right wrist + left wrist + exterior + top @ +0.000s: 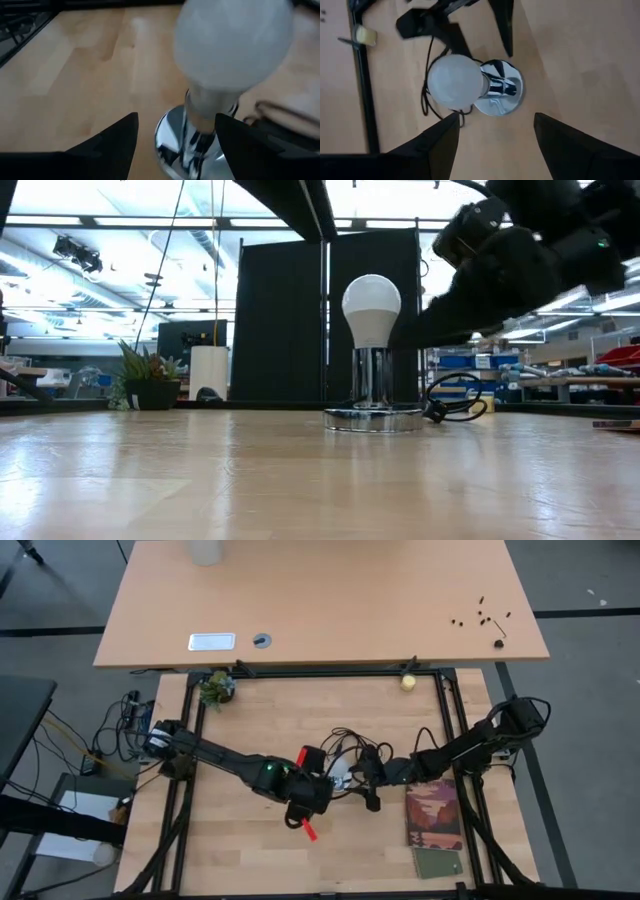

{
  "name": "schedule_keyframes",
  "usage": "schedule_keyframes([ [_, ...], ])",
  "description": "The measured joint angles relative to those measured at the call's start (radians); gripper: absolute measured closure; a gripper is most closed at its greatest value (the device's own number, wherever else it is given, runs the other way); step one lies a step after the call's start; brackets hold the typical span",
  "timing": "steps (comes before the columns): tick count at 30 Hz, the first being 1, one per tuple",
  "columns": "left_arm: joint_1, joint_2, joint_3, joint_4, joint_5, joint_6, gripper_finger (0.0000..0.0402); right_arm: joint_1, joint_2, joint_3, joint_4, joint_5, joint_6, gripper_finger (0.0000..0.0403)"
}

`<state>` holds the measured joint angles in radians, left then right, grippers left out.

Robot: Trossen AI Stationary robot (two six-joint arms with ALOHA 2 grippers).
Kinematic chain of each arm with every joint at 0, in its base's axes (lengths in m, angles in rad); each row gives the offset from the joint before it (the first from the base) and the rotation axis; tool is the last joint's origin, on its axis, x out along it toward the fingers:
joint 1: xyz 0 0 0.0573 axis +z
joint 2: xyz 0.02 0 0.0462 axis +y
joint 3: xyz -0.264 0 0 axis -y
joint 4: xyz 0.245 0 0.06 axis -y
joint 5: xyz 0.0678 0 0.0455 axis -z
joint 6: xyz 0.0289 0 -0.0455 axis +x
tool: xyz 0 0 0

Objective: Screw lightbulb
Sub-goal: Insert the white lightbulb into the silver lamp

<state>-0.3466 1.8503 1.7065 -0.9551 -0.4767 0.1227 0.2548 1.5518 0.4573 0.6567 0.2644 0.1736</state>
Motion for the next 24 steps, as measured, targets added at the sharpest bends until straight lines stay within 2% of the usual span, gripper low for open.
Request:
schedule_keyframes([
  [5,0.022,0.0,0.0,-0.009,0.003,0.06,0.0143,-0.06,0.002,0.076,-0.013,-0.115,-0.085,0.013],
  [12,0.059,0.012,-0.001,-0.015,0.077,0.132,0.0143,-0.098,0.001,0.164,-0.111,-0.149,-0.15,0.0131],
  [17,0.066,0.021,0.001,-0.027,0.128,0.215,0.0143,-0.105,0.001,0.164,-0.233,-0.172,-0.097,0.0131],
  [21,0.067,0.038,-0.001,-0.043,0.11,0.351,0.0143,-0.098,0.029,0.165,-0.261,-0.194,-0.095,0.0131],
  [24,0.077,0.049,-0.001,-0.037,0.063,0.443,0.0143,-0.093,0.109,0.165,-0.195,-0.197,-0.082,0.0131],
])
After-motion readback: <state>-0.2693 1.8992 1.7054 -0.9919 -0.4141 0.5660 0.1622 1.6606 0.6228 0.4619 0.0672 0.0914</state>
